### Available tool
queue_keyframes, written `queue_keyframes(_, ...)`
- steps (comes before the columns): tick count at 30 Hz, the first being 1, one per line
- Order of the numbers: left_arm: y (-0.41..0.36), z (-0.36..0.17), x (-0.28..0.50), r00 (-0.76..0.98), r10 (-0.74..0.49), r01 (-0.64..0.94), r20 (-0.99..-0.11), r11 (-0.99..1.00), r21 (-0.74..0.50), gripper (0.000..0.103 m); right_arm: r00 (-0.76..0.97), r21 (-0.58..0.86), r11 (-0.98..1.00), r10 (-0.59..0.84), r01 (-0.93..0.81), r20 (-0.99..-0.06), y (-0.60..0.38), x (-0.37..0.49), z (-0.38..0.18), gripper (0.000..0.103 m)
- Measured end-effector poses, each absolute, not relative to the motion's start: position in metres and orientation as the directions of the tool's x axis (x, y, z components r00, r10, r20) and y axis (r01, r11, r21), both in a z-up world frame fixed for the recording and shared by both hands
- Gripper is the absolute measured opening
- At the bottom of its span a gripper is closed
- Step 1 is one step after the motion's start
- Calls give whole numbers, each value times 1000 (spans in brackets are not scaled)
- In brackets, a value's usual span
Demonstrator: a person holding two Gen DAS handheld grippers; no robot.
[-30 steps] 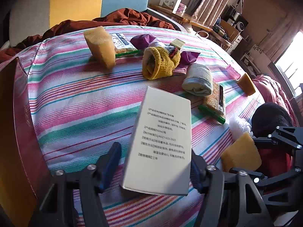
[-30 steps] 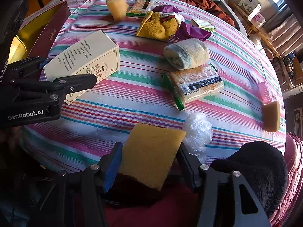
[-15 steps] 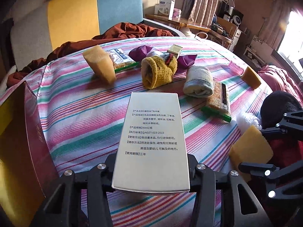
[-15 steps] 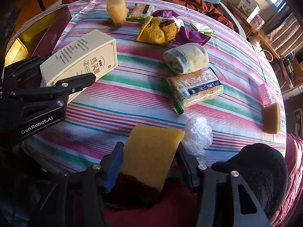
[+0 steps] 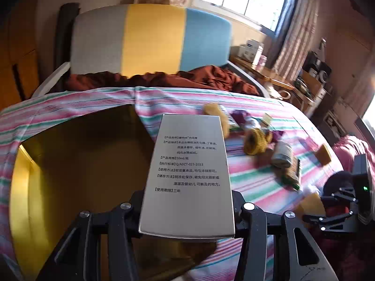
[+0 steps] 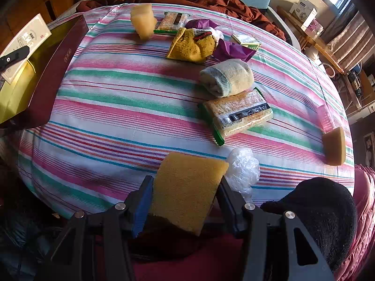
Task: Organize objects
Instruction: 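Carry the white box with the left gripper and lower it into the gold tray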
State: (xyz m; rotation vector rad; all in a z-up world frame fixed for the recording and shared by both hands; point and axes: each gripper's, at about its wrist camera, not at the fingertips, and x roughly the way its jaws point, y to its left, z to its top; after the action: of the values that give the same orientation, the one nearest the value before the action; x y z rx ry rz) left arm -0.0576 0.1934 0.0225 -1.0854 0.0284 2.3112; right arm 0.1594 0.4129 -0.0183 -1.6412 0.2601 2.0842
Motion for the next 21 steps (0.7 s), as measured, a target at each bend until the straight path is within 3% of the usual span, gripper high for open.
queue_keyframes(4, 130, 12, -107, -559, 329, -333, -761, -930, -157, 50, -164, -146, -869, 250, -473, -954, 416, 157, -21, 54)
queue_keyframes(10, 68, -27, -169, -509, 164, -128, -845, -985, -115, 50, -148, -154, -865, 252, -478, -956, 418, 155, -22, 54)
queue_keyframes(21, 52, -56, -205, -492, 43, -41, -869, -999, -26, 50, -137, -158, -862, 253, -482, -958, 419, 155, -23, 54)
